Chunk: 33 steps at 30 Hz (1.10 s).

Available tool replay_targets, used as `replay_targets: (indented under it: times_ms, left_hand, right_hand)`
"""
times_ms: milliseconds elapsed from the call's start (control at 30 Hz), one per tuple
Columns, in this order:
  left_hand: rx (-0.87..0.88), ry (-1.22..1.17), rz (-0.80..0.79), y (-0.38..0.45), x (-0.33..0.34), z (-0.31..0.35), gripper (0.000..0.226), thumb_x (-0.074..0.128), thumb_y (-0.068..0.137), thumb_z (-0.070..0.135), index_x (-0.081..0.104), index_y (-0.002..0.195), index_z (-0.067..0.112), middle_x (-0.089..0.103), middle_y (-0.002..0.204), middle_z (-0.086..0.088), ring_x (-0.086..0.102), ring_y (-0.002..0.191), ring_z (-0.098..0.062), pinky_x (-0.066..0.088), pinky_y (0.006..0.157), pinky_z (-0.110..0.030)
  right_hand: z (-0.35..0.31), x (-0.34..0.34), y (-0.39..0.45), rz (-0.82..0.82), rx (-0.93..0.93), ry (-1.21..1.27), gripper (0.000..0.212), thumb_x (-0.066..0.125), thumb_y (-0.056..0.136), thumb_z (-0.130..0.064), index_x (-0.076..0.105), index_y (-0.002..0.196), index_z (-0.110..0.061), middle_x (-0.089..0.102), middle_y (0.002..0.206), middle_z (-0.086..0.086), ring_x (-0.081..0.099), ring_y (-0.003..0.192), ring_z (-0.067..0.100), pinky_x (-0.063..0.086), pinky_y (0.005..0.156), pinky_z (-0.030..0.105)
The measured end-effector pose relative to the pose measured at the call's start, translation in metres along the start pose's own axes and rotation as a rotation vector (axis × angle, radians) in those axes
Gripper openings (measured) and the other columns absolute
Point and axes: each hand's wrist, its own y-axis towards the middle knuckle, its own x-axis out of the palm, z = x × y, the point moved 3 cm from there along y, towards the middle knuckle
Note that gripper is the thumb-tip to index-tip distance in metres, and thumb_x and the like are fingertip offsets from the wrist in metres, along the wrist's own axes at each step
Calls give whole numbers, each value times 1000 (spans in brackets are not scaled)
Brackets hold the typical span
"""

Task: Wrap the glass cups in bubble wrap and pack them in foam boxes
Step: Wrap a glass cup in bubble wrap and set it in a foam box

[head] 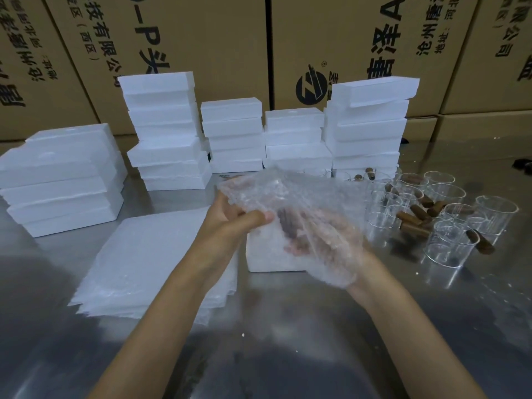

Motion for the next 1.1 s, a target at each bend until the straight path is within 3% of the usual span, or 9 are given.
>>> replay_targets:
  times_ms: [133,233,300,400,500,700,867,933,1100]
  left_hand:
    - [-7,-236,56,4,-5,5,72,78,68,12,54,136,15,70,118,-8,71,98,-21,56,73,-29]
    - [-15,-332,75,5,-8,7,64,71,77,8,54,139,15,67,128,-9,70,106,-21,59,79,-31]
    - [-36,-378,106,6,-9,5,56,71,77,10,58,131,13,69,124,-7,71,100,-20,58,80,-32]
    - [-56,-390,65,6,-5,1,58,75,75,10,58,131,11,70,122,-9,71,99,-22,59,81,-32]
    - [-106,-292,-35,4,2,-6,58,74,76,2,56,130,2,70,117,-14,69,105,-29,58,82,-35]
    - [-323,-54,-211,-5,18,-20,84,89,62,14,48,135,19,71,120,-4,69,109,-25,58,86,-39]
    - [-354,178,-282,-11,21,-14,56,82,74,44,56,121,32,73,114,9,67,106,-2,55,76,-16]
    - [-335,296,-306,-13,21,-12,46,80,78,44,56,115,33,74,111,10,68,101,0,51,73,-12]
    - [-246,518,-368,-15,24,-14,62,83,73,19,50,122,37,72,111,14,67,106,-10,52,95,-36]
  right_hand:
    - [-23,-26,-4,303,-377,262,24,52,93,6,73,93,-6,75,99,14,73,96,25,58,82,28]
    - [-17,-34,-7,490,-378,40,36,50,89,11,70,97,-18,70,110,11,65,105,23,51,93,33]
    - [-12,-25,-4,360,-274,-22,39,50,83,14,62,108,-13,63,111,8,60,113,27,44,95,33]
    - [-3,-1,-2,-50,-162,71,23,71,72,-8,57,90,-12,62,96,3,62,101,18,40,100,33]
    - [1,5,-2,-67,-165,146,56,83,74,-34,64,114,1,70,124,9,64,120,20,41,110,41]
    - [-7,-21,-4,387,-285,5,13,79,82,-26,77,88,-14,74,86,8,69,87,30,51,100,54]
    - [-12,-20,-11,388,-394,-158,10,79,85,-17,77,75,-22,75,73,-11,70,66,0,53,51,15]
    - [-10,-18,-17,382,-413,-226,10,79,84,-13,75,82,-21,75,76,-15,71,69,-1,51,51,14]
    - [1,-20,-31,323,-445,-467,26,74,78,4,70,81,-22,72,74,-10,62,65,-1,50,56,17]
